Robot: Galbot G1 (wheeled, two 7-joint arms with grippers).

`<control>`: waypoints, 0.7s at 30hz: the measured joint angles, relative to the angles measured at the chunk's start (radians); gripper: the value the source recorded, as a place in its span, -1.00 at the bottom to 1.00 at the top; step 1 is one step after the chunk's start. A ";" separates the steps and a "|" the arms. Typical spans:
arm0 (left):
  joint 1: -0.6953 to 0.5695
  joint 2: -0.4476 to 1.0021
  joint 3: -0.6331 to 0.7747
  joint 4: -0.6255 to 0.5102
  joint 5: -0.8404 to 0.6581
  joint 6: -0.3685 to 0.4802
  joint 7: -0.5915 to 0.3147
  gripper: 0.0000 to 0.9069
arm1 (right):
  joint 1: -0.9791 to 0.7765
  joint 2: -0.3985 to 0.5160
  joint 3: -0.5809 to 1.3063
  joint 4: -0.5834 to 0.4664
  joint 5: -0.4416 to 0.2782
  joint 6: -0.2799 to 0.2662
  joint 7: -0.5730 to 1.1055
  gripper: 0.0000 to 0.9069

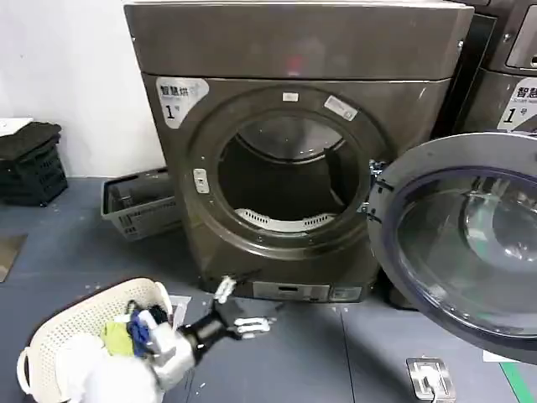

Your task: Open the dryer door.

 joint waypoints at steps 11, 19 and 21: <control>0.303 0.063 -0.394 -0.099 -0.487 0.237 -0.477 1.00 | 0.020 -0.033 -0.041 -0.038 0.036 0.029 -0.003 1.00; 0.442 0.066 -0.625 -0.064 -0.796 0.363 -0.733 1.00 | 0.027 -0.019 -0.066 -0.009 0.143 0.014 -0.010 1.00; 0.455 0.064 -0.662 -0.052 -0.851 0.401 -0.783 1.00 | 0.027 -0.017 -0.068 -0.003 0.152 0.019 -0.011 1.00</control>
